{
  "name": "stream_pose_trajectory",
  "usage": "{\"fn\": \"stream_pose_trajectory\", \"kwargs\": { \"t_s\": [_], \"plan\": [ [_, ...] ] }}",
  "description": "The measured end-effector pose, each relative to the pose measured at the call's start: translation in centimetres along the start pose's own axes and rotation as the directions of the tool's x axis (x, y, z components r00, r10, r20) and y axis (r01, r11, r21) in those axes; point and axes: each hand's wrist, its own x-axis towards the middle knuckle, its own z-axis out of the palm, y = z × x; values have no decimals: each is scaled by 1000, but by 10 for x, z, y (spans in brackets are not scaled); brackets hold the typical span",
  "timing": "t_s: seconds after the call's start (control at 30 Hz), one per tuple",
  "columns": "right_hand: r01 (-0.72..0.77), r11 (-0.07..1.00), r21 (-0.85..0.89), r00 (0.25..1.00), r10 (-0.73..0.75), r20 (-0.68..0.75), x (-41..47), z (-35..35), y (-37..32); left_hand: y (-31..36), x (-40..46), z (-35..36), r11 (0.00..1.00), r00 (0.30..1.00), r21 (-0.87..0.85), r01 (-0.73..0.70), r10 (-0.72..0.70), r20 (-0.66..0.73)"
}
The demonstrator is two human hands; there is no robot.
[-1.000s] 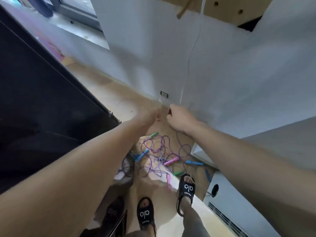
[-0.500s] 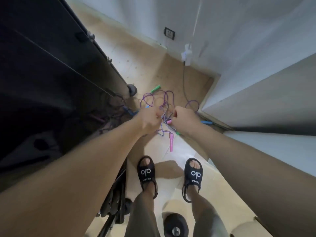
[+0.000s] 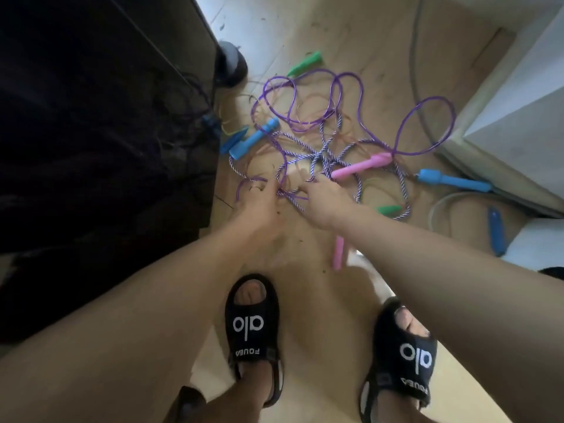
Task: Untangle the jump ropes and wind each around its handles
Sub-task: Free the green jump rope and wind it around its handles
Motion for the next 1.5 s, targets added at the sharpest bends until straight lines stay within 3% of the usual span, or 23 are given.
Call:
{"fn": "stream_pose_trajectory", "kwargs": {
  "t_s": [0.13,0.3,0.37,0.43,0.57,0.67,0.77,0.87,0.93,1.07,1.13,1.27,1.3,1.33,1.37,1.4,1.43,1.5],
  "plan": [
    [102,995,-16,993,-103,-60,51,54,13,-26,55,32,1000,998,-20,20,-21,-64],
    [138,988,69,990,-136,-26,79,63,20,-37,89,51,999,991,-21,-25,22,-132],
    [104,986,128,993,-96,-68,83,60,19,-37,94,50,999,990,-29,-21,16,-143],
    [25,950,311,994,10,-110,85,55,15,-35,94,47,998,986,-47,-36,27,-165],
    [-44,636,770,968,217,-124,70,34,0,-30,87,39,992,980,-57,-111,99,-173],
    [-36,347,937,989,148,-17,49,12,-9,-21,76,27,978,971,-89,-190,174,-164],
    [-1,321,947,997,74,-24,21,-12,-10,-3,54,9,960,956,-113,-255,233,-176],
    [-2,295,956,989,140,-41,-14,-40,-8,20,18,-11,967,950,-119,-226,192,-247],
    [18,206,978,984,169,-54,-48,-58,-6,31,-11,-20,966,939,-70,-247,221,-263],
    [56,-71,996,998,44,-53,-122,-91,-3,51,-74,-32,937,894,-26,-347,323,-310],
    [59,-108,992,997,58,-53,-154,-106,-4,57,-105,-35,911,866,-17,-412,386,-318],
    [191,40,981,948,253,-195,-210,-126,3,53,-159,-41,877,828,82,-473,475,-298],
    [224,167,960,903,336,-269,-223,-128,9,51,-173,-44,874,823,135,-467,485,-295],
    [210,383,900,836,407,-368,-236,-129,18,51,-186,-48,872,822,179,-456,490,-290],
    [117,625,772,759,445,-476,-248,-129,29,53,-201,-51,868,821,214,-448,495,-284],
    [-13,790,613,698,446,-560,-259,-127,38,55,-215,-55,863,819,240,-444,500,-281],
    [-125,858,499,673,442,-592,-269,-124,46,58,-228,-58,855,809,253,-453,513,-287],
    [-235,879,415,708,447,-546,-285,-117,49,61,-249,-61,826,756,226,-516,564,-334]
  ]
}}
